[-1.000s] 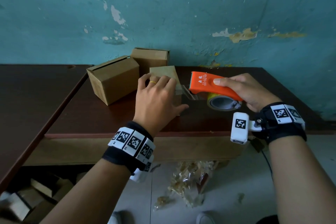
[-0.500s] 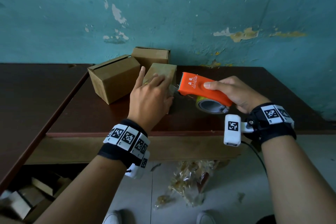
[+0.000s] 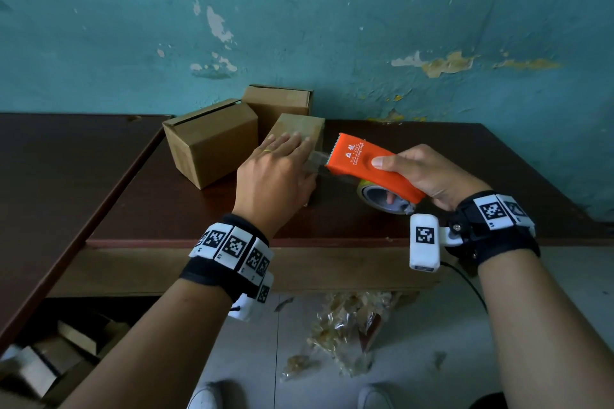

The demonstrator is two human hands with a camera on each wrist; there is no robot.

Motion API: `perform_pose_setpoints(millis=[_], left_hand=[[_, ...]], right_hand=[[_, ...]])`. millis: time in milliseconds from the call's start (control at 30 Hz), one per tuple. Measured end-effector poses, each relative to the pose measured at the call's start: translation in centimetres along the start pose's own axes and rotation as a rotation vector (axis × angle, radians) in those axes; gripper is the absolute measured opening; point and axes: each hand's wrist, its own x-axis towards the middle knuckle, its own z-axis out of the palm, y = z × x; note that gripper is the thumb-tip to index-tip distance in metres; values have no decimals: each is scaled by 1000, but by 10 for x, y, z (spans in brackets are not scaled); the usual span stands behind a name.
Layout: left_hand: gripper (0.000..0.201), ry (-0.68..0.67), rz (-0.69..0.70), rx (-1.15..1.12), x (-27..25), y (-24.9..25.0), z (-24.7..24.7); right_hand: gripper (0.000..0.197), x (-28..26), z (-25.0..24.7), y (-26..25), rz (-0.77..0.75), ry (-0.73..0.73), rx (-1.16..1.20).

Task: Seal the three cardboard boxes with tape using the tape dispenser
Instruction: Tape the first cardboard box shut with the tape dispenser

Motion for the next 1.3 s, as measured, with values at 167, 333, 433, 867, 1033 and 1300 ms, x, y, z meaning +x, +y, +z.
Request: perform_pose_setpoints(millis=[167,333,433,867,1033,1300], left_hand=[[51,22,7,-4,0,0,0],[50,36,7,-1,-1,1,-1],[50,38,5,3,-1,1,-1],[40,64,18,-17,-1,3,-7],[43,37,0,-11,-1,1,-5],[46,27,-10,-19,-1,1,-3]], right_hand=[[58,-1,-2,-6,28,10,-47],[45,-1,-2,-12,52,19,-107],[48,-1,-2,-15,57,13,-138],[59,-11,-14,-28,93,-79,-173],[67,-18,-34,-23,146,-17,-171],[53,-11,-20,-24,209,-36,-293]])
